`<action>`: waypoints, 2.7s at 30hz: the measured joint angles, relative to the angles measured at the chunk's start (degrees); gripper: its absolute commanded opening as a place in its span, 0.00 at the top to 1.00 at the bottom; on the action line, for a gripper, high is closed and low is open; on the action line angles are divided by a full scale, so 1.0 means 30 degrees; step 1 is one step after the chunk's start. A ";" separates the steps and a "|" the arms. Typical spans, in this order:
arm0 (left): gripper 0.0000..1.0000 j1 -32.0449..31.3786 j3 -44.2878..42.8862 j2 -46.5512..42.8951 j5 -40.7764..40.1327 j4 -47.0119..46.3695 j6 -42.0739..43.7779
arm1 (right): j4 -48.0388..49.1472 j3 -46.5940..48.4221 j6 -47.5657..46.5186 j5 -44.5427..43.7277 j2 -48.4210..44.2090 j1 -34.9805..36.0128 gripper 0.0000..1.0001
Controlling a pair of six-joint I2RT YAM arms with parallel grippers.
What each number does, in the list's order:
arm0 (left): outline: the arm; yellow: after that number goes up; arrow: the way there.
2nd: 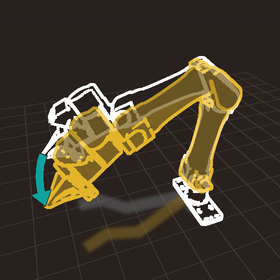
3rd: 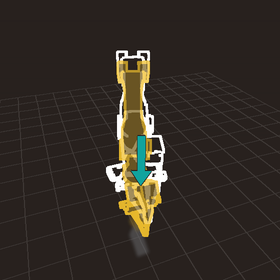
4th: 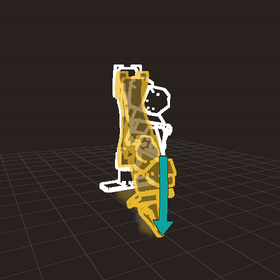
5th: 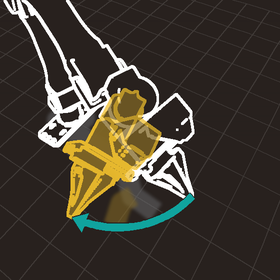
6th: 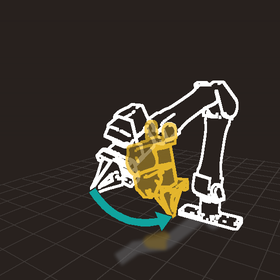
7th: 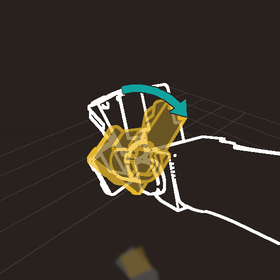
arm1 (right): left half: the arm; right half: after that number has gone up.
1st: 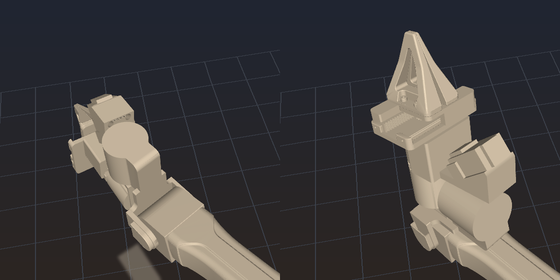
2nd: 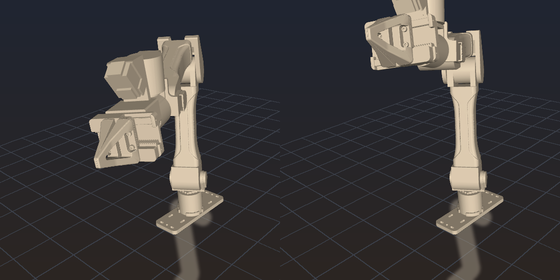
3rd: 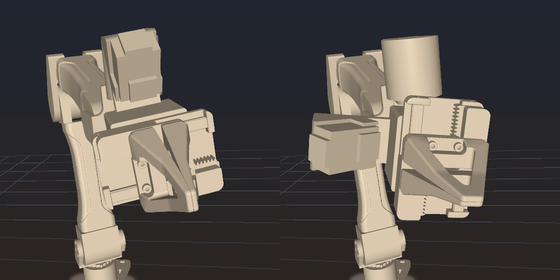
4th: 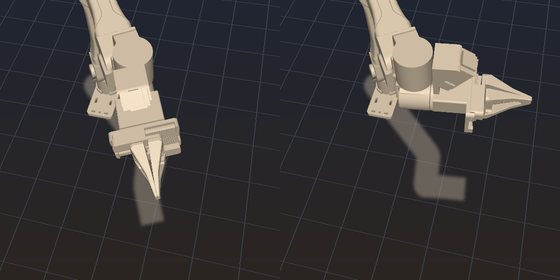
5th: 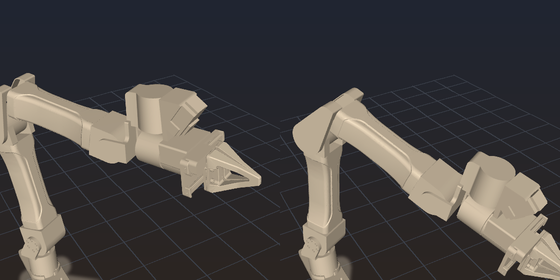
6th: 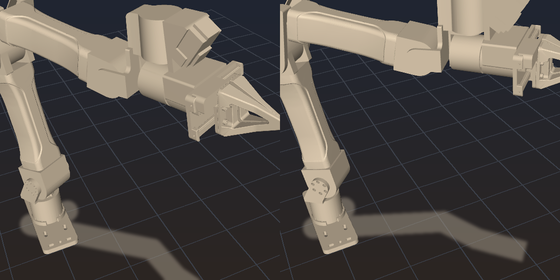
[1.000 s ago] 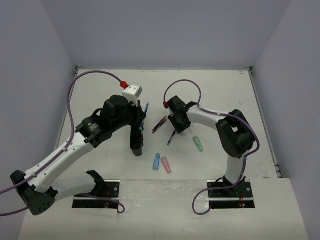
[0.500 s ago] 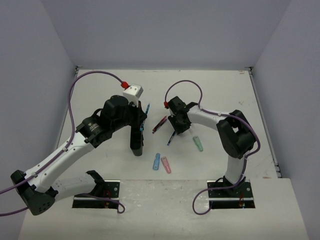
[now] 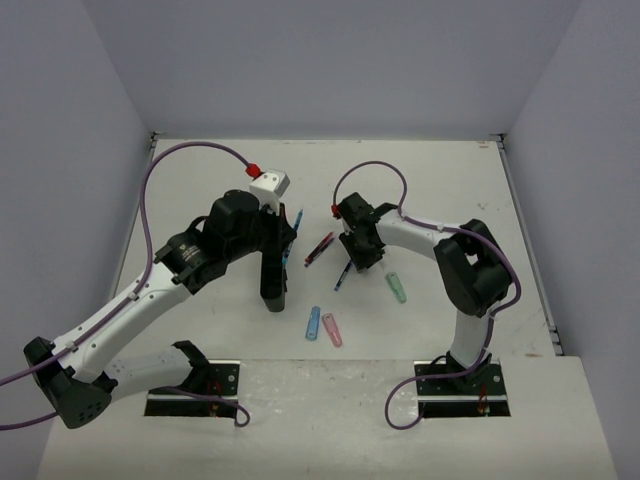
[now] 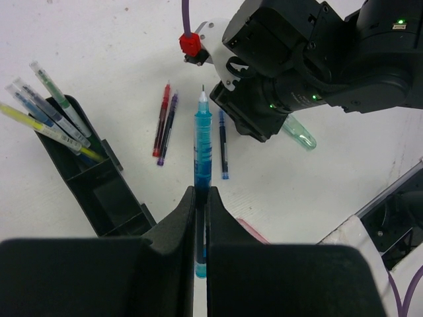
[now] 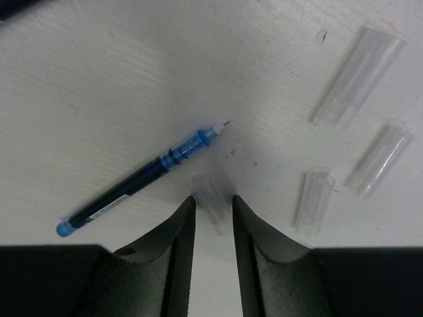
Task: Sort the stationery into containers
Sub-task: Close the pen cap on the pen.
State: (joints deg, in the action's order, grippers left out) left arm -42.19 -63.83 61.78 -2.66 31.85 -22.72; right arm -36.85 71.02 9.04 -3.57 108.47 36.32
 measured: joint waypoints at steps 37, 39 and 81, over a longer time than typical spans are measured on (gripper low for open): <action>1.00 -0.2222 0.9413 -0.2003 1.1214 -1.9559 -0.4109 | 1.9192 -1.3187 1.1640 0.4078 -2.6935 0.0305 1.00; 1.00 -0.2360 0.9412 -0.1628 1.1346 -2.0294 -0.4307 | 1.9675 -1.3187 1.1859 0.4463 -2.6763 0.0308 1.00; 1.00 -0.2796 0.8291 -0.0159 1.2306 -2.1723 -0.4765 | 1.9506 -1.2757 1.1342 0.6660 -2.4929 0.0553 1.00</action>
State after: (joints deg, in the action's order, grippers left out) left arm -50.58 -38.96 61.30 34.26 -33.31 -37.02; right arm 21.67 32.75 43.07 16.41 33.68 37.98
